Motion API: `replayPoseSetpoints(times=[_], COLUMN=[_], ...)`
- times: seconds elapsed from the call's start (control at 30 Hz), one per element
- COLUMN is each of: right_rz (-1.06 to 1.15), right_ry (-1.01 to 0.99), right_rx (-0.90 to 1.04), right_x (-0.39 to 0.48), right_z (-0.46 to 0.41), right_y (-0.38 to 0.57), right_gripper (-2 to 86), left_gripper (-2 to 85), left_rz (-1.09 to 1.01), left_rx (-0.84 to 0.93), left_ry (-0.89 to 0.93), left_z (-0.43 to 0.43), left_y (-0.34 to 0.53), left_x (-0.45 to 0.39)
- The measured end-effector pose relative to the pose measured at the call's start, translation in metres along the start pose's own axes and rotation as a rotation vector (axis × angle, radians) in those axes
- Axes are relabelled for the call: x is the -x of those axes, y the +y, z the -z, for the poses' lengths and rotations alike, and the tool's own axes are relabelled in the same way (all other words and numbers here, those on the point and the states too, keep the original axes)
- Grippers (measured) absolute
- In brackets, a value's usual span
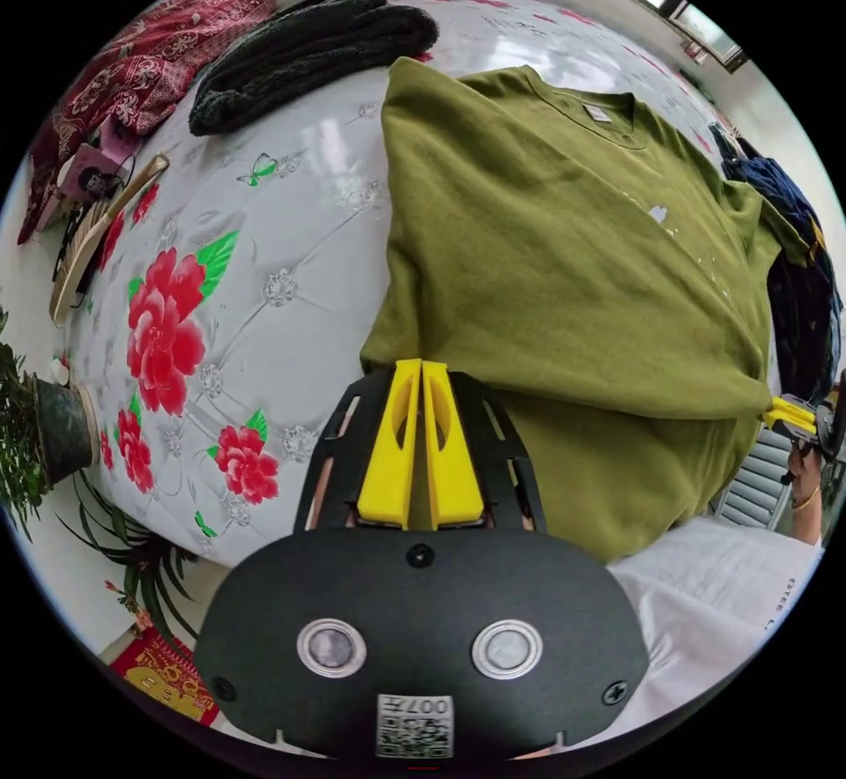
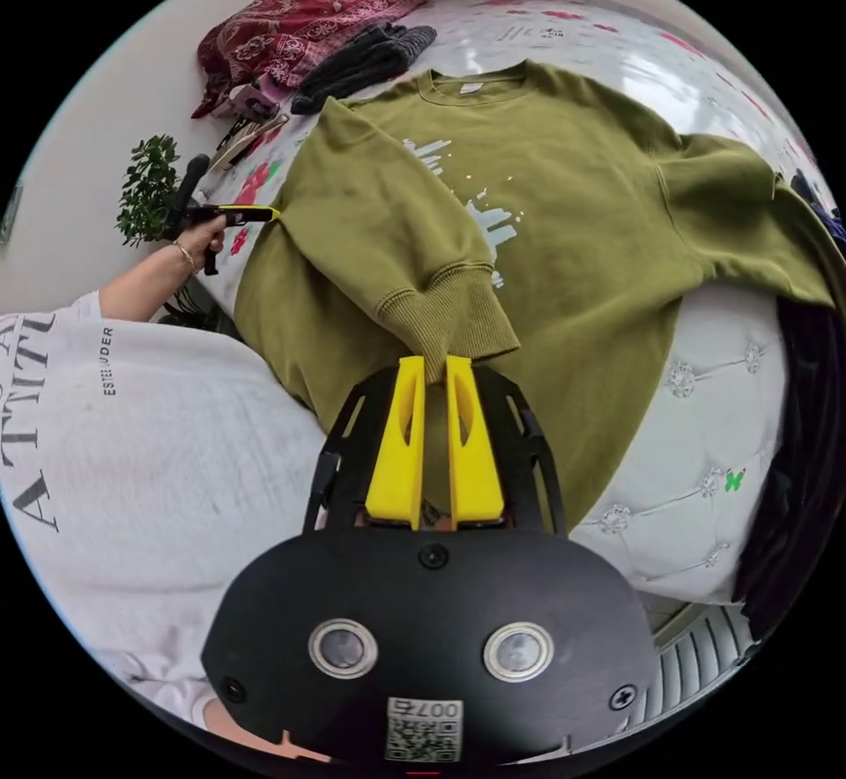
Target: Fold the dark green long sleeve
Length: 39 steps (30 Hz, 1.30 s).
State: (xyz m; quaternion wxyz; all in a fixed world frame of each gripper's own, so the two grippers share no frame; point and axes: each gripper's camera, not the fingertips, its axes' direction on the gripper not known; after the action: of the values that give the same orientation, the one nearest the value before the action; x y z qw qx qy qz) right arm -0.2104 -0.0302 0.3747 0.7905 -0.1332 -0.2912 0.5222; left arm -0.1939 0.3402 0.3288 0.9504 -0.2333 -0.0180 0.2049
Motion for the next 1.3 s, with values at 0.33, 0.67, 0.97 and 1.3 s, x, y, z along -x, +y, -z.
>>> replayPoseSetpoints(times=[0.33, 0.67, 0.97, 1.3], right_rz=[-0.443, -0.934, -0.861, -0.456], right_ry=[0.053, 0.073, 0.023, 0.083], right_rx=[-0.406, -0.895, -1.013, -1.308], right_x=[-0.154, -0.424, -0.451, -0.292], right_z=[0.132, 0.306, 0.326, 0.491], right_y=[0.061, 0.115, 0.118, 0.171], right_gripper=[10.8, 10.9, 1.8, 0.3], left_gripper=[-1.0, -1.0, -1.0, -1.0], left_rz=[0.170, 0.489, 0.514, 0.387], left_rx=[-0.118, -0.119, -0.075, -0.160], left_ry=[0.021, 0.090, 0.095, 0.122], left_z=[0.046, 0.059, 0.068, 0.087], left_y=[0.021, 0.064, 0.073, 0.067], left_x=[0.029, 0.043, 0.020, 0.031])
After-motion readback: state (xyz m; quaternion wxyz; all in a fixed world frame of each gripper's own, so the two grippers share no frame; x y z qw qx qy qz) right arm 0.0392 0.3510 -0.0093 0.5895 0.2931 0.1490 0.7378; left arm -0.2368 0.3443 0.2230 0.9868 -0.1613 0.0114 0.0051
